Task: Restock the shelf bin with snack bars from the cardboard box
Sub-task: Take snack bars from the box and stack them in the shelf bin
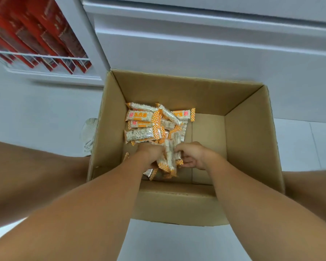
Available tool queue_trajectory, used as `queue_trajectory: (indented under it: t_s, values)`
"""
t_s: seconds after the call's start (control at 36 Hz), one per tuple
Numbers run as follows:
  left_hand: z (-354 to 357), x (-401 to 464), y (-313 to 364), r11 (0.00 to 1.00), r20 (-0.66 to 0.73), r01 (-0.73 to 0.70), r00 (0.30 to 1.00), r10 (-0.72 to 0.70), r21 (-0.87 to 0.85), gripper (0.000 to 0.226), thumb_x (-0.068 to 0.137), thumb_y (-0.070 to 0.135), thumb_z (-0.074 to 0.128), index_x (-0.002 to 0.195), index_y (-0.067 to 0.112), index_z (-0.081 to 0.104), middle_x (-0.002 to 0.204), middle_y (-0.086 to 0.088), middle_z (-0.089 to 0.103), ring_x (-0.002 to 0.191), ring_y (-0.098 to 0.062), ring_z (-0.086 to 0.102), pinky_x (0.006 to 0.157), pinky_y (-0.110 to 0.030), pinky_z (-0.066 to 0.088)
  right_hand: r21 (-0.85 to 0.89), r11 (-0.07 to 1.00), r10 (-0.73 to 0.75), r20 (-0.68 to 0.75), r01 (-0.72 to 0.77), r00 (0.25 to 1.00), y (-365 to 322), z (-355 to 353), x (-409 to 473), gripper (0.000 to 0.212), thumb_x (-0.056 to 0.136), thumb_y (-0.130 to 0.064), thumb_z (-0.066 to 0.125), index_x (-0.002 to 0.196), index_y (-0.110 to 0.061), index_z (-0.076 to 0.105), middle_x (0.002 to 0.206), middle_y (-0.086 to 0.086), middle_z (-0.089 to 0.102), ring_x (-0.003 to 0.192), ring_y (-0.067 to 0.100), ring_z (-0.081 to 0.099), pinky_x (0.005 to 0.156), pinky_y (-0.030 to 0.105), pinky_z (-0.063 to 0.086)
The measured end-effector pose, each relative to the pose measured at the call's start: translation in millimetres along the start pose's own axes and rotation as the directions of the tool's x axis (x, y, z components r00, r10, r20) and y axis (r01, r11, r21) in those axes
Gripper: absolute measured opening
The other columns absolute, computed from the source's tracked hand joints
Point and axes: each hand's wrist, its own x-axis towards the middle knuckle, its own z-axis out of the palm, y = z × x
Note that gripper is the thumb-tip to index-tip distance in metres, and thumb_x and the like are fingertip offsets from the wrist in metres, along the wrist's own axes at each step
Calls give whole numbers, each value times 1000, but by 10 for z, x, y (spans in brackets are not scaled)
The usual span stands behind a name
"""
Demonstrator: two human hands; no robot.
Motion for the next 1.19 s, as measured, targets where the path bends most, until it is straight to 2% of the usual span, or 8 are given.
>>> queue_trajectory:
  t_s: [0.19, 0.33, 0.44, 0.56, 0.75, 1.0, 1.11, 1.19]
  values:
    - [47, -151, 86, 992, -59, -86, 995, 81, -87, 27, 87, 26, 58, 102, 3, 62, 85, -8, 64, 71, -24, 58, 84, -41, 55, 166, 976, -98, -251, 143, 963, -171, -170, -132, 17, 80, -19, 68, 92, -9, 63, 92, 10, 66, 76, 26, 64, 62, 34, 61]
    - [96, -279, 227, 904, 140, -124, 970, 197, -410, 56, 93, 52, 59, 128, 9, 59, 105, -14, 72, 79, -22, 71, 68, -34, 57, 248, 941, -253, 58, 232, 966, -287, -206, -328, 18, 87, -17, 71, 104, -12, 68, 94, 9, 70, 78, 20, 67, 71, 33, 61]
    - [68, -427, 298, 915, 91, -156, 975, 203, -372, 121, 67, 77, 74, 158, 18, 20, 158, -7, 36, 142, -29, 39, 110, -42, 35, 125, 960, -272, 177, 252, 946, -249, -176, -394, 22, 86, -20, 78, 106, -14, 69, 82, -1, 68, 71, 15, 61, 73, 30, 58]
    - [-39, -376, 221, 943, -53, -165, 986, 157, -287, 87, 89, 30, 73, 156, 7, 22, 149, -13, 45, 134, -31, 45, 102, -41, 38, 18, 971, -230, -187, 238, 955, -86, -186, -141, 28, 82, -26, 82, 99, -8, 69, 91, 5, 70, 79, 20, 65, 66, 29, 56]
    - [-67, 302, -107, 953, 55, -24, 998, 43, -302, 114, 33, 46, 77, 139, 14, 50, 134, -18, 62, 123, -42, 59, 95, -58, 48, -494, 869, -108, -238, -24, 965, 119, -77, 57, 61, 77, -25, 86, 124, -1, 56, 127, 14, 62, 113, 28, 64, 94, 38, 56]
    - [-54, -167, 19, 983, -46, -54, 998, 47, -175, 75, 85, 36, 77, 143, -1, 46, 123, -19, 67, 112, -27, 61, 83, -33, 37, -325, 945, -55, -238, -27, 970, 112, -99, 77, 25, 80, -15, 81, 83, -10, 57, 80, 12, 63, 62, 23, 60, 70, 36, 59]
    - [-2, -274, 143, 959, 73, -65, 993, 88, -277, 86, 77, 61, 71, 142, 11, 45, 105, -12, 67, 117, -29, 57, 97, -40, 46, -297, 912, -363, -271, 281, 891, -113, -141, -2, 26, 73, -16, 85, 72, -17, 59, 72, 4, 66, 64, 18, 62, 63, 35, 58]
    - [42, -276, 248, 900, 177, -44, 975, 134, -434, 100, 61, 78, 72, 143, 26, 46, 131, -3, 59, 106, -26, 65, 72, -37, 58, -202, 853, -506, -97, 480, 857, -298, -89, -250, 16, 80, -9, 82, 80, -17, 68, 59, -3, 59, 49, 9, 47, 50, 22, 40]
